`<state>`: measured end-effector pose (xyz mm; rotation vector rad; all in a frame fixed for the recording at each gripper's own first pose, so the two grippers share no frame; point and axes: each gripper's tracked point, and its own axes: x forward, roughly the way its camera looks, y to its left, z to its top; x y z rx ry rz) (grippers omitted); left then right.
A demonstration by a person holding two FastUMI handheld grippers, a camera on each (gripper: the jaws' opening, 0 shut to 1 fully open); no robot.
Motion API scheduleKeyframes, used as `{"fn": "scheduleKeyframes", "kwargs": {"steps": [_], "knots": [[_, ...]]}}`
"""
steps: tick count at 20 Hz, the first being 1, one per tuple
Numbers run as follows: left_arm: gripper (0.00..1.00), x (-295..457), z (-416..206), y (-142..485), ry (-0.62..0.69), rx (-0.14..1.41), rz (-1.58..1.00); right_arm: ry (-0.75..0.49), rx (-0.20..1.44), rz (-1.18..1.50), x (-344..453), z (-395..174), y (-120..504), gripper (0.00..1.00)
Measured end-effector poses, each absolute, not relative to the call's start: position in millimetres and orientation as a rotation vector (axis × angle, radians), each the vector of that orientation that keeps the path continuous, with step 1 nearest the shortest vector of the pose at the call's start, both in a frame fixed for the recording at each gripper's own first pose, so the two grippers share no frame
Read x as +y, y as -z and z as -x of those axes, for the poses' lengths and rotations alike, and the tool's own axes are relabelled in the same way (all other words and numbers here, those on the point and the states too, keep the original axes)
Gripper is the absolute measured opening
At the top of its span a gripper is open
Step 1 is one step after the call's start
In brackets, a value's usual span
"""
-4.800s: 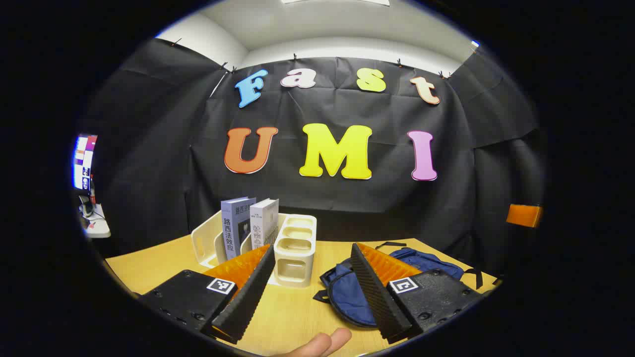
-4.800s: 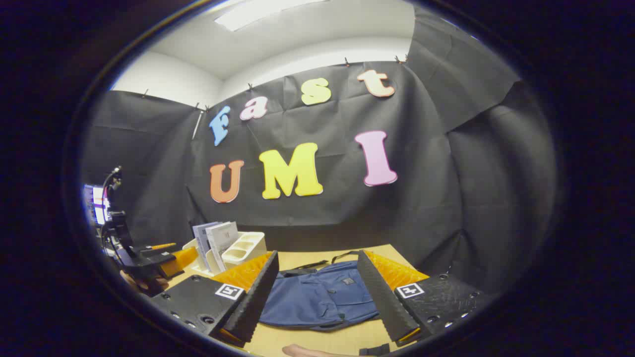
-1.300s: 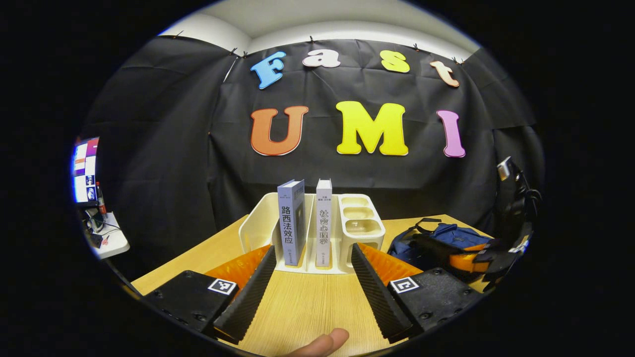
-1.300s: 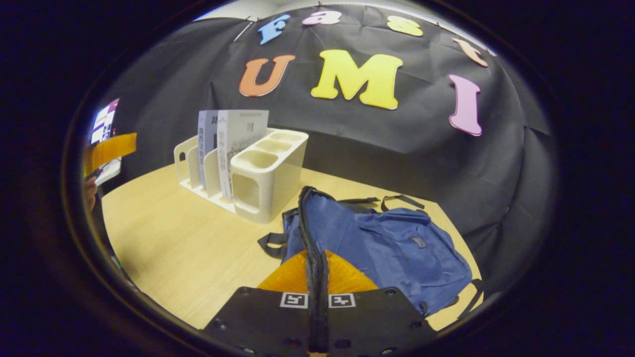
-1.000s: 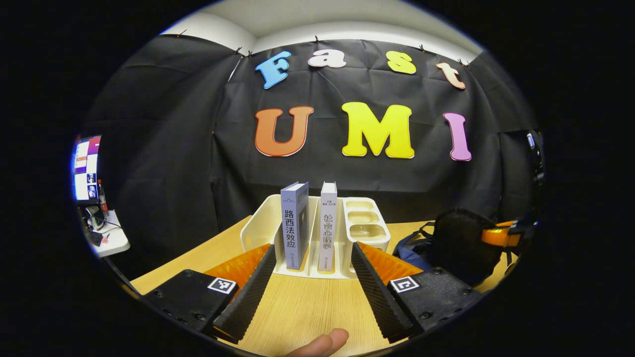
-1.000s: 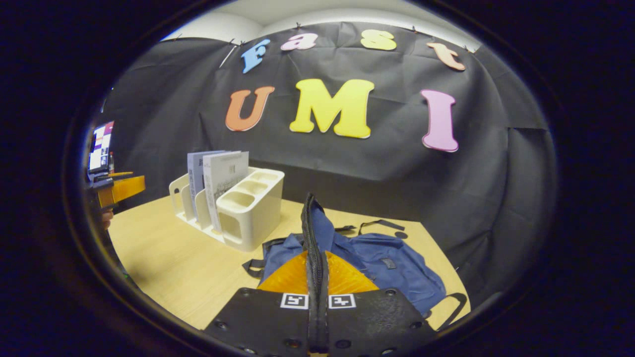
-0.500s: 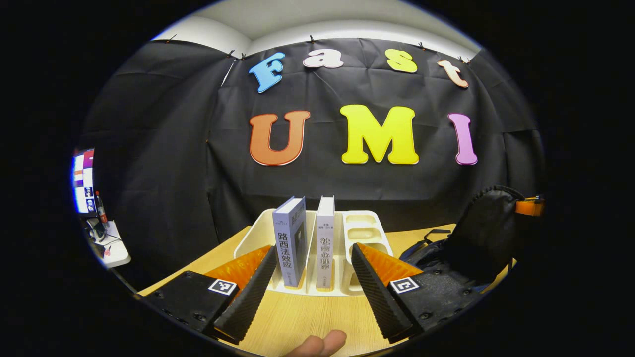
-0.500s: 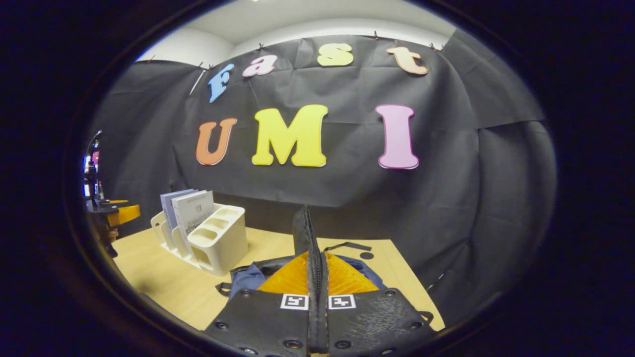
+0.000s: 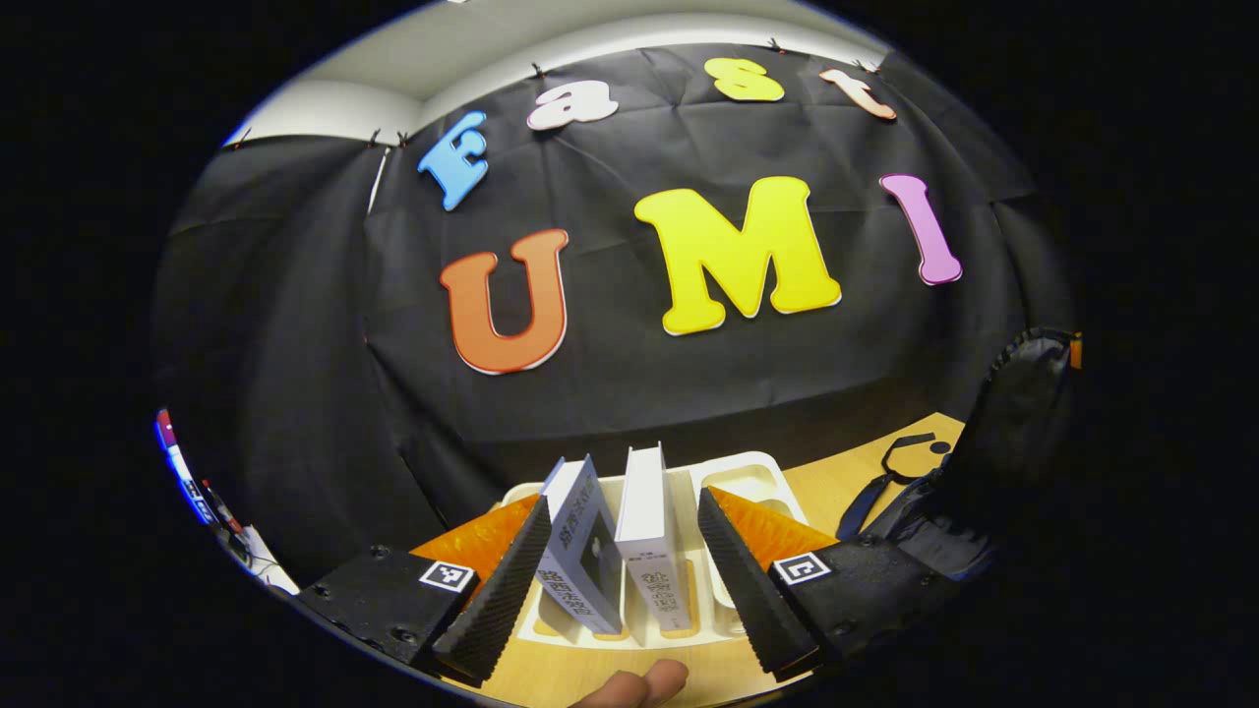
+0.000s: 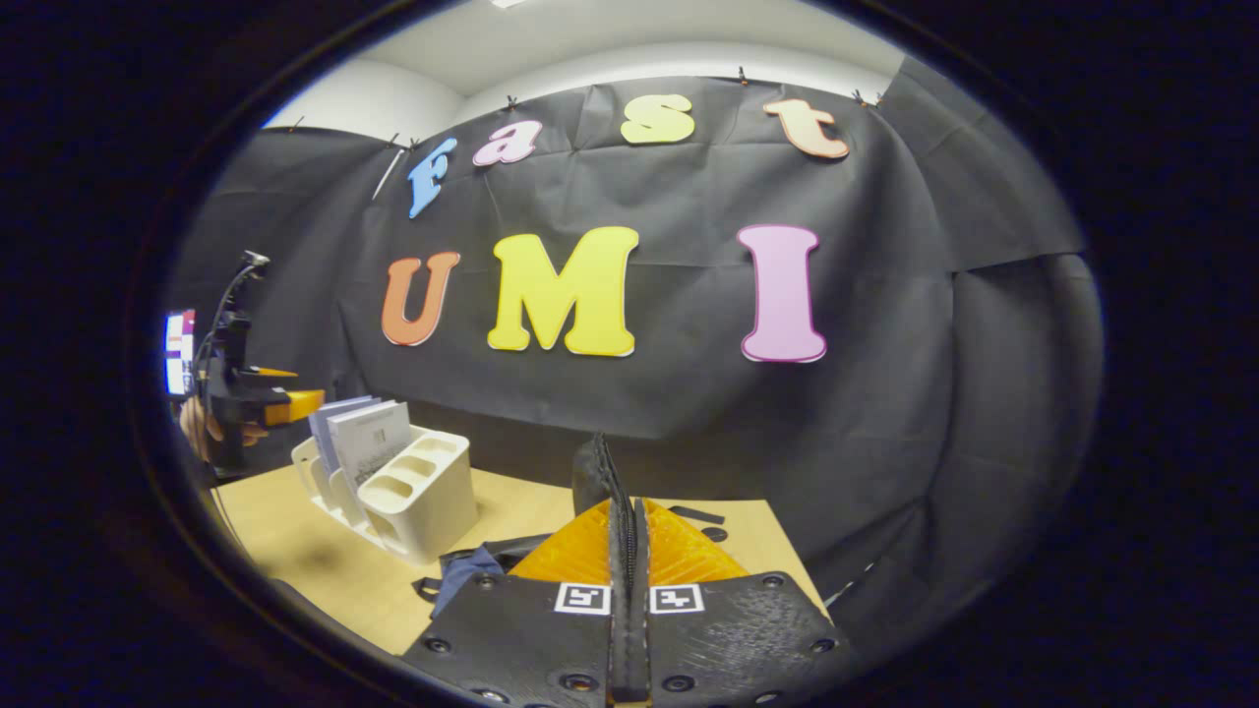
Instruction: Open the schoolbag, grab two books from the bookshelf and put them into the schoolbag.
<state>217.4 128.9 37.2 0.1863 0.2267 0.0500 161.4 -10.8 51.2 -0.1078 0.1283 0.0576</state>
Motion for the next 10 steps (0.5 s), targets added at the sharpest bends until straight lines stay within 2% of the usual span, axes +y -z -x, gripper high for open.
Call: {"fn": "scheduleKeyframes", "kwargs": {"steps": [1, 4, 10], "knots": [[0.93, 125, -232, -37, -0.030, 0.246, -0.151, -0.081, 0.134, 0.079, -13, -161, -52, 0.00], [0.93, 136, -275, -39, -0.057, 0.305, -0.211, -0.059, 0.127, 0.101, -37, -168, -53, 0.00], [0.92, 143, -318, 15, -0.062, 0.554, -0.272, -0.075, 0.121, 0.128, -49, -166, -47, 0.00]]}}
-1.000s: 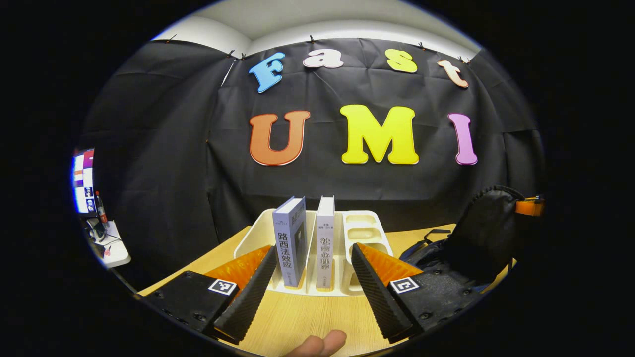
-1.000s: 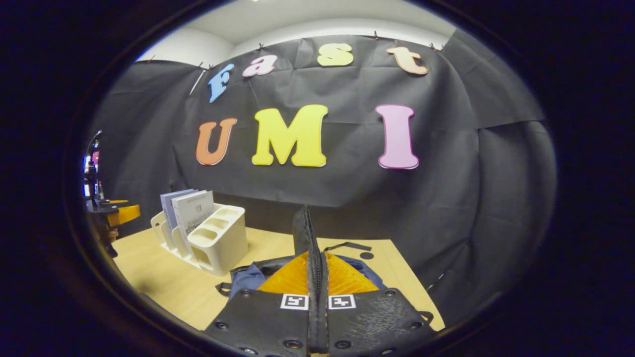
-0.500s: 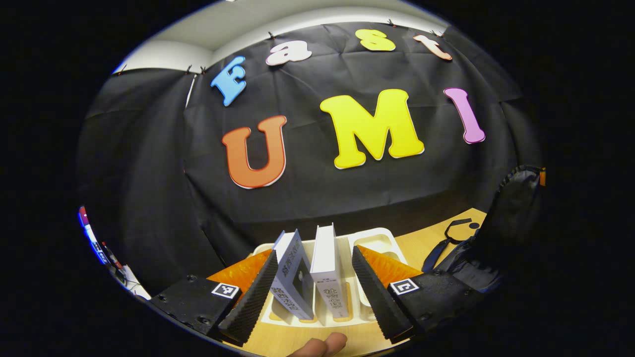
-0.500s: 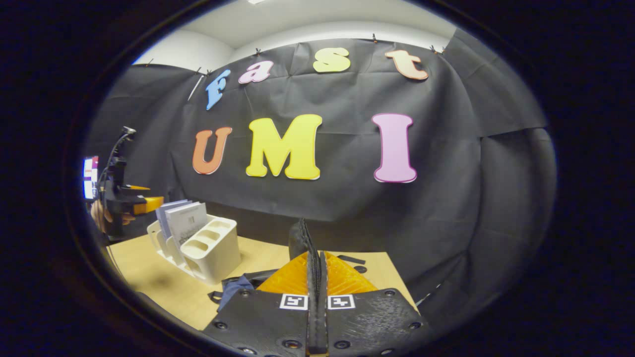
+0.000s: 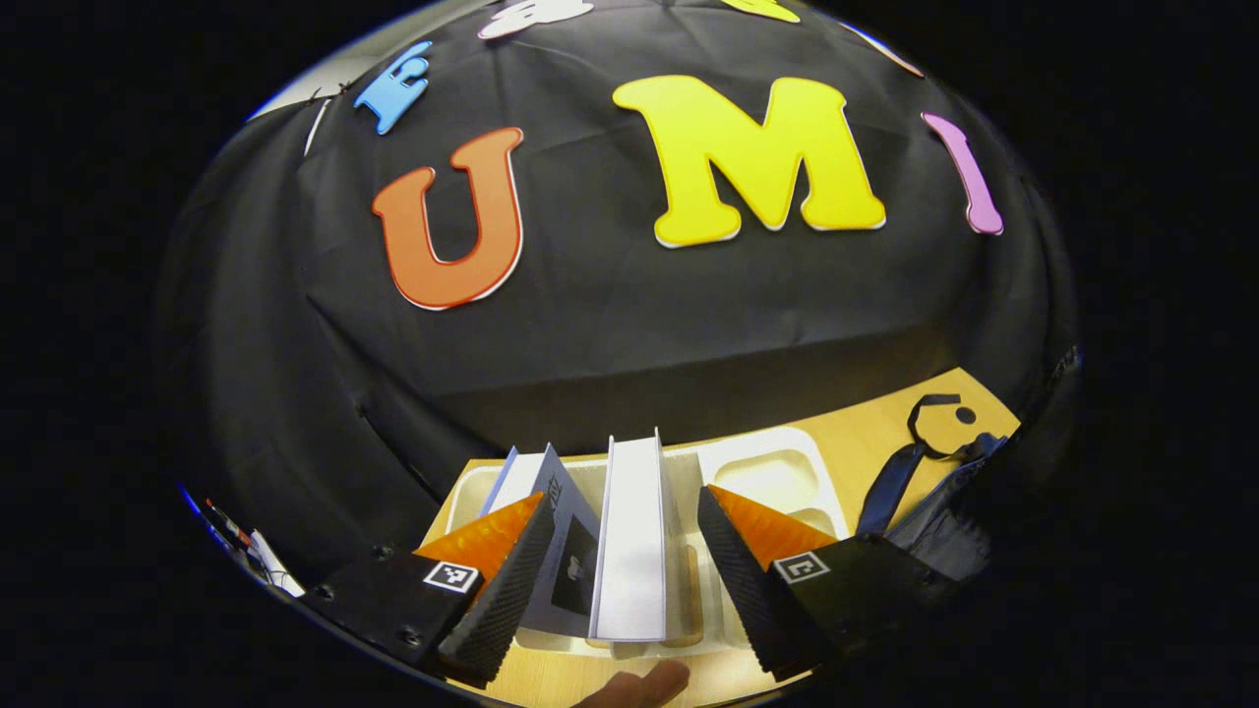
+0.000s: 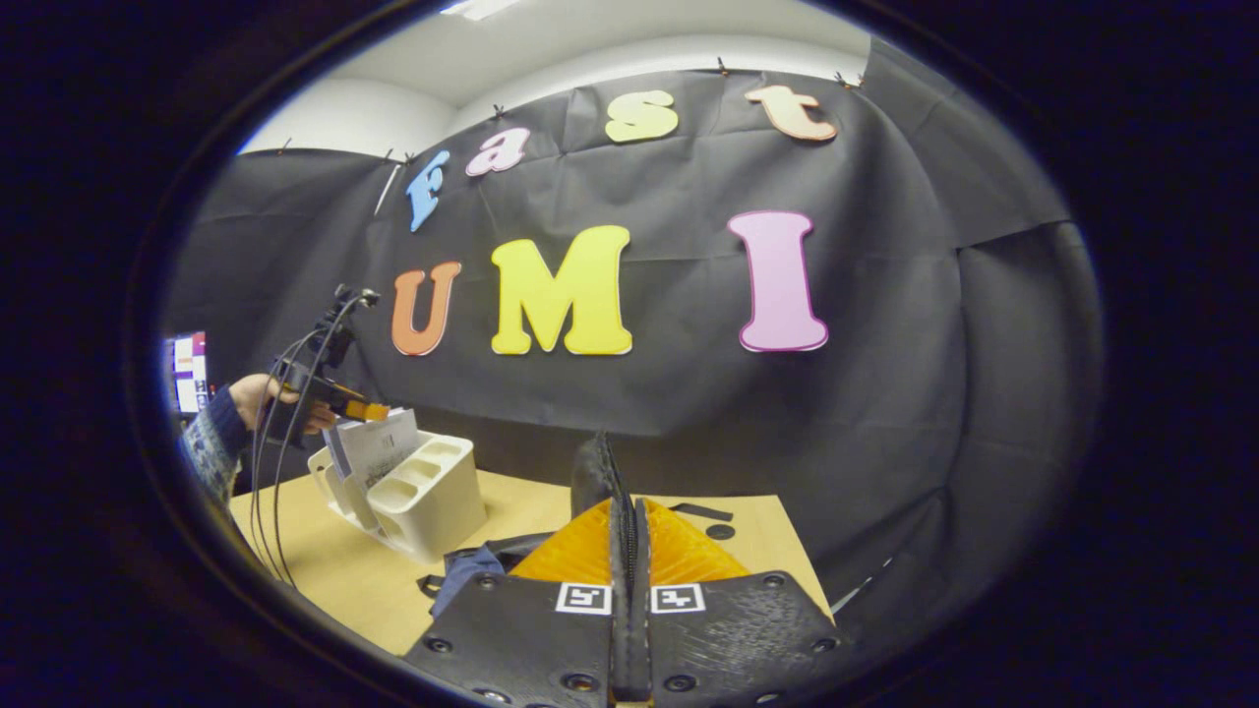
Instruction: Open the schoolbag, grab two books from the bookshelf and put them into the schoolbag.
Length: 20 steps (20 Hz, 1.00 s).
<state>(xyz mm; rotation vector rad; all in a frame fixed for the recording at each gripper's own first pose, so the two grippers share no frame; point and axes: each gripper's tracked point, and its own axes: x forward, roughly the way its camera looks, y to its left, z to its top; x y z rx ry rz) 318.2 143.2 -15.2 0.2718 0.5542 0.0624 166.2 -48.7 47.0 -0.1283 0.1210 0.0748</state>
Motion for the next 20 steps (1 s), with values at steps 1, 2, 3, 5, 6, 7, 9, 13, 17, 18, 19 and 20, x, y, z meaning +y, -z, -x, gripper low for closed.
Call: {"fn": "scheduleKeyframes", "kwargs": {"steps": [1, 2, 3, 5, 6, 7, 9, 13, 17, 18, 19, 20], "knots": [[0.92, 144, -324, 21, -0.063, 0.587, -0.271, -0.078, 0.119, 0.129, -50, -166, -46, 0.00], [0.92, 146, -327, 26, -0.067, 0.616, -0.268, -0.085, 0.119, 0.127, -51, -166, -44, 0.00], [0.92, 149, -332, 29, -0.072, 0.643, -0.266, -0.089, 0.118, 0.123, -52, -166, -42, 0.00], [0.90, 154, -336, 42, -0.066, 0.729, -0.259, -0.092, 0.120, 0.120, -55, -167, -41, 0.00], [0.85, 157, -335, 51, -0.073, 0.785, -0.272, -0.096, 0.121, 0.116, -55, -168, -40, 0.00], [0.83, 157, -333, 58, -0.080, 0.835, -0.282, -0.098, 0.122, 0.117, -55, -168, -38, 0.00], [0.72, 151, -330, 70, -0.054, 0.922, -0.286, -0.101, 0.121, 0.119, -56, -168, -39, 0.00], [0.60, 150, -325, 82, -0.022, 1.007, -0.293, -0.092, 0.124, 0.119, -60, -166, -38, 0.00], [0.47, 136, -307, 79, 0.004, 1.029, -0.214, -0.086, 0.125, 0.112, -62, -163, -37, 0.00], [0.46, 138, -304, 78, -0.007, 1.019, -0.201, -0.086, 0.126, 0.107, -63, -163, -37, 0.00], [0.46, 141, -300, 75, -0.019, 1.009, -0.190, -0.086, 0.127, 0.101, -63, -163, -36, 0.00], [0.46, 144, -295, 71, -0.021, 0.995, -0.188, -0.084, 0.128, 0.097, -63, -163, -34, 0.00]]}}
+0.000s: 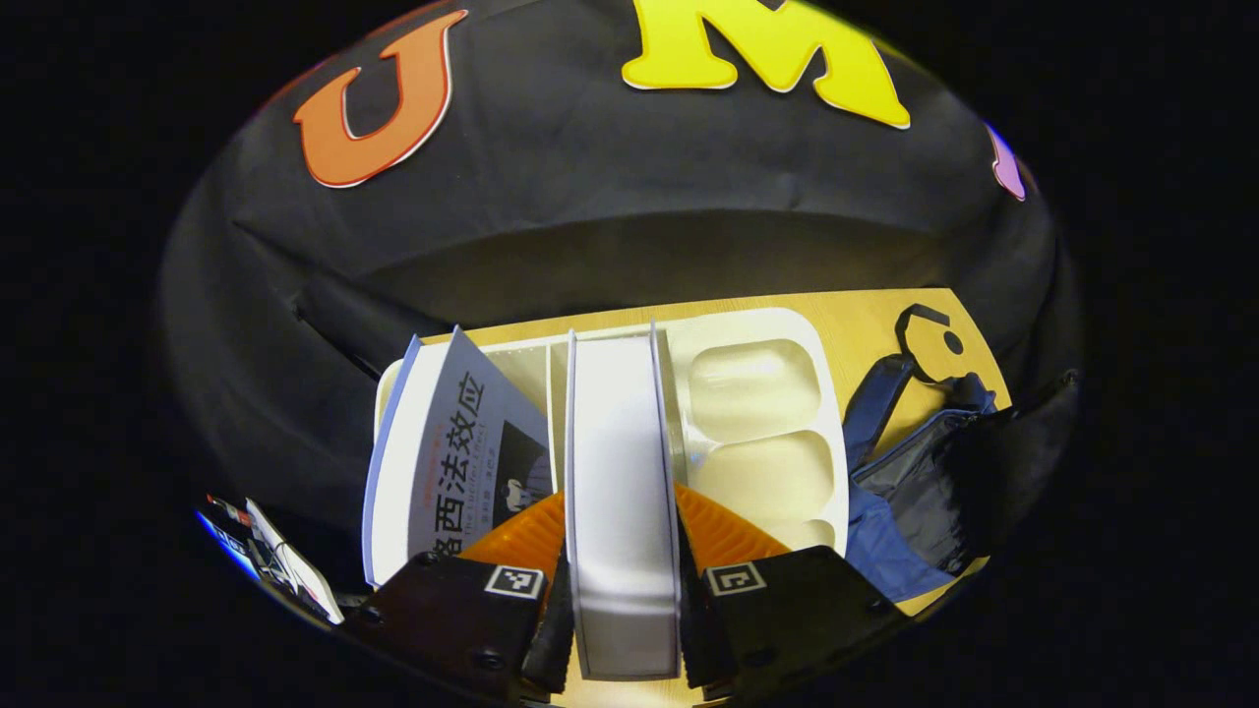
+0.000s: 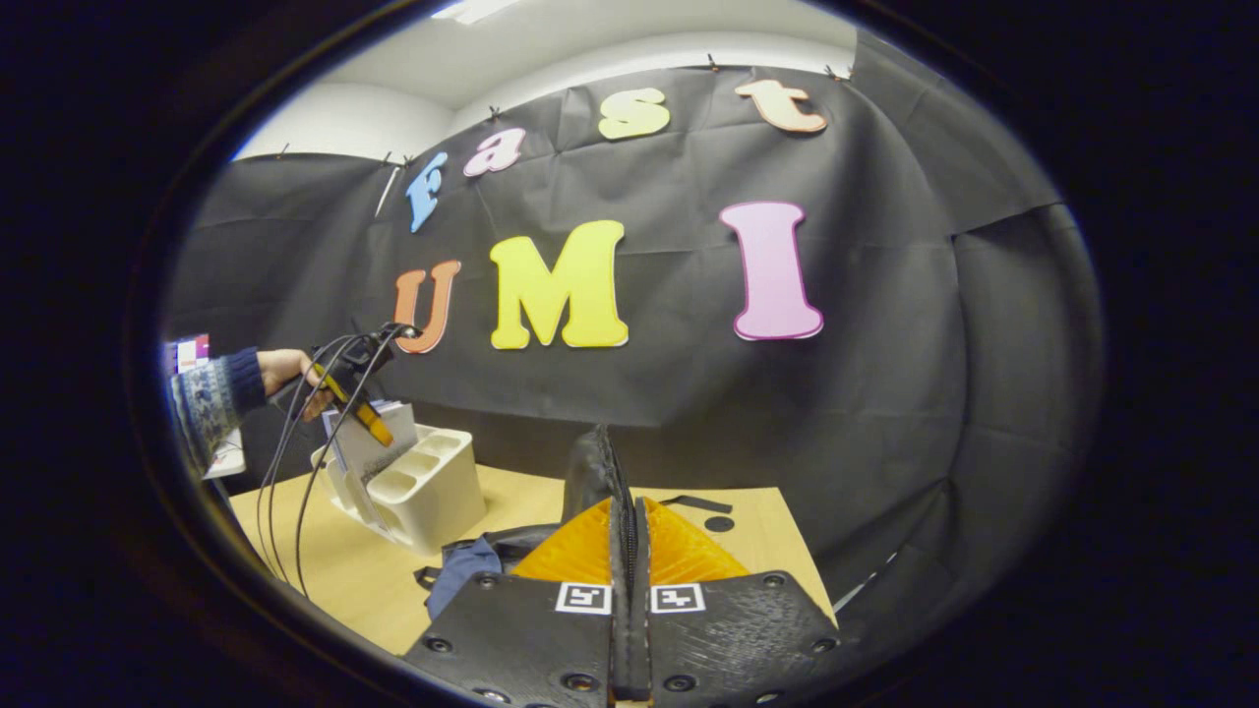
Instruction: Open the schoolbag, grab two books from the bookshelf and put them into the schoolbag.
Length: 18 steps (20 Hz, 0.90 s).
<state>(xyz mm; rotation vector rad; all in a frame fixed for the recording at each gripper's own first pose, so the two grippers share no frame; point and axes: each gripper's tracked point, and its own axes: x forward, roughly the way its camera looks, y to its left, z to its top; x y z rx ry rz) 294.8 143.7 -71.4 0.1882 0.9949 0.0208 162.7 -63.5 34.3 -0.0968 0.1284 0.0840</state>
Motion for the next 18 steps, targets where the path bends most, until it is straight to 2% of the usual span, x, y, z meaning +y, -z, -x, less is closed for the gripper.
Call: {"fn": "scheduleKeyframes", "kwargs": {"steps": [2, 3, 9, 11, 13, 14, 16, 17, 18], "knots": [[0.41, 146, -284, 62, -0.021, 0.969, -0.171, -0.081, 0.131, 0.090, -63, -164, -31, 0.00], [0.45, 146, -277, 57, -0.020, 0.957, -0.153, -0.079, 0.132, 0.089, -63, -165, -32, 0.00], [0.45, 144, -218, 26, 0.017, 0.868, 0.043, -0.077, 0.131, 0.070, -63, -175, -28, 0.00], [0.49, 150, -192, 25, 0.026, 0.848, 0.087, -0.068, 0.133, 0.060, -61, -180, -25, 0.00], [0.45, 152, -166, 25, 0.031, 0.822, 0.135, -0.057, 0.143, 0.068, -61, -183, -21, 0.00], [0.48, 155, -151, 26, 0.029, 0.817, 0.155, -0.053, 0.145, 0.069, -61, -185, -21, 0.00], [0.45, 160, -126, 29, 0.024, 0.800, 0.187, -0.047, 0.152, 0.067, -58, -187, -21, 0.00], [0.49, 160, -119, 31, 0.020, 0.791, 0.208, -0.041, 0.155, 0.070, -58, -189, -20, 0.00], [0.49, 159, -108, 32, 0.022, 0.778, 0.242, -0.036, 0.157, 0.071, -57, -189, -20, 0.00]]}}
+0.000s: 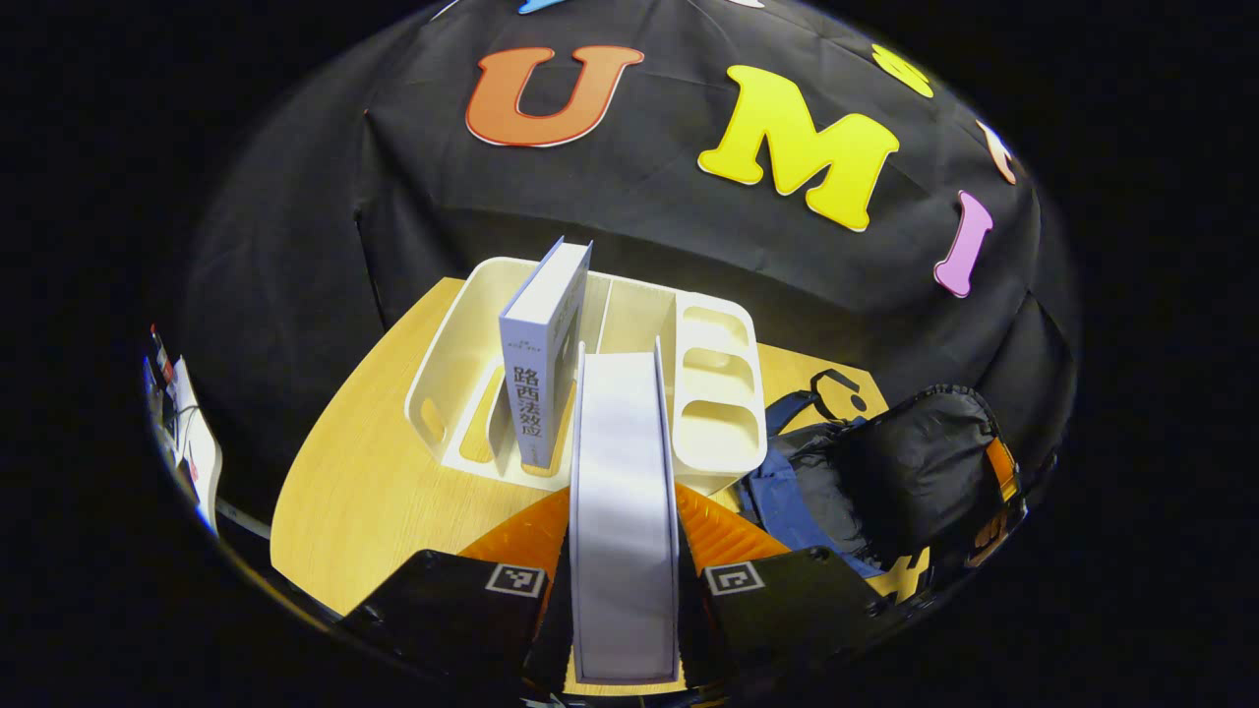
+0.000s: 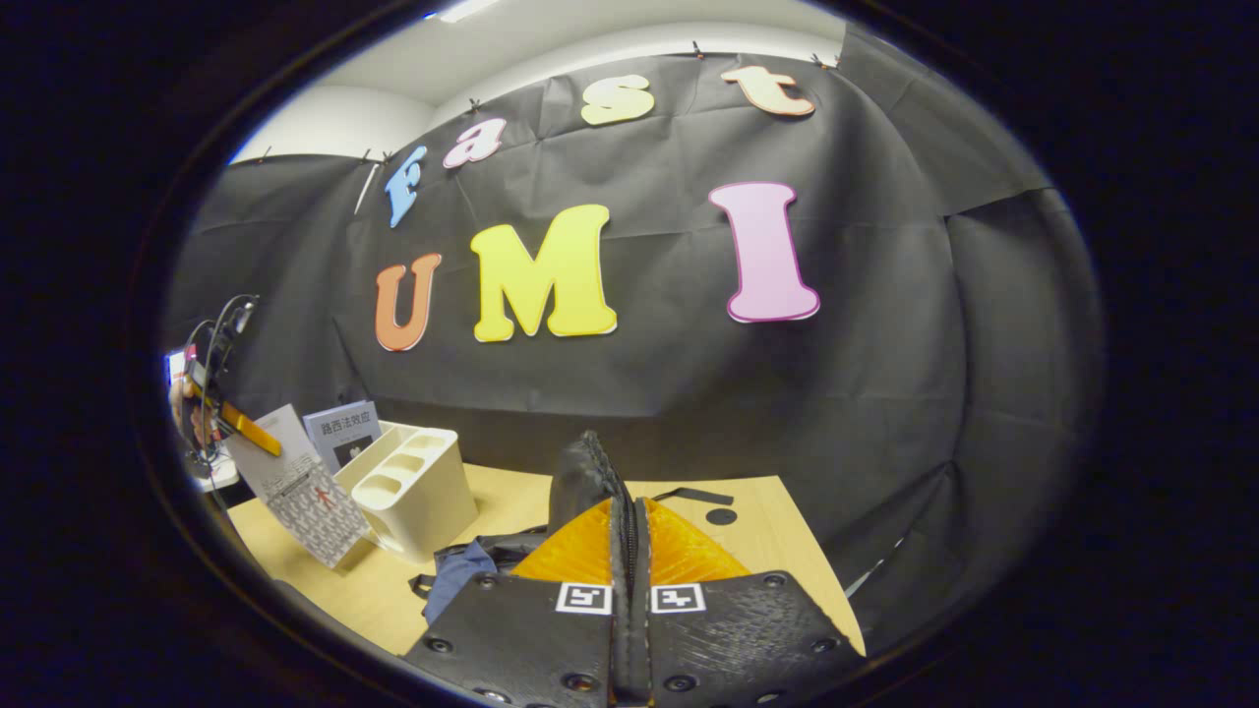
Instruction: Open the schoolbag, grab two books from the bookshelf and put them into the schoolbag.
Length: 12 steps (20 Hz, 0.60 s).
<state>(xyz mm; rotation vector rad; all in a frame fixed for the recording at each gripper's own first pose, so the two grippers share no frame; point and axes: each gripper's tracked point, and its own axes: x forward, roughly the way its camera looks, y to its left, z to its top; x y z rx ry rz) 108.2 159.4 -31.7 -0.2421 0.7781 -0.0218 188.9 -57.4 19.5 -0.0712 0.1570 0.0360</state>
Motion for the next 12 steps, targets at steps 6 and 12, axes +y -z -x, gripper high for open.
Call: {"fn": "scheduleKeyframes", "kwargs": {"steps": [6, 12], "knots": [[0.45, 145, -71, 24, 0.078, 0.696, 0.522, -0.019, 0.160, 0.079, -49, -187, -29, 0.00], [0.45, 77, -79, 16, 0.257, 0.625, 0.776, -0.025, 0.153, 0.101, -38, -188, -44, 0.00]]}}
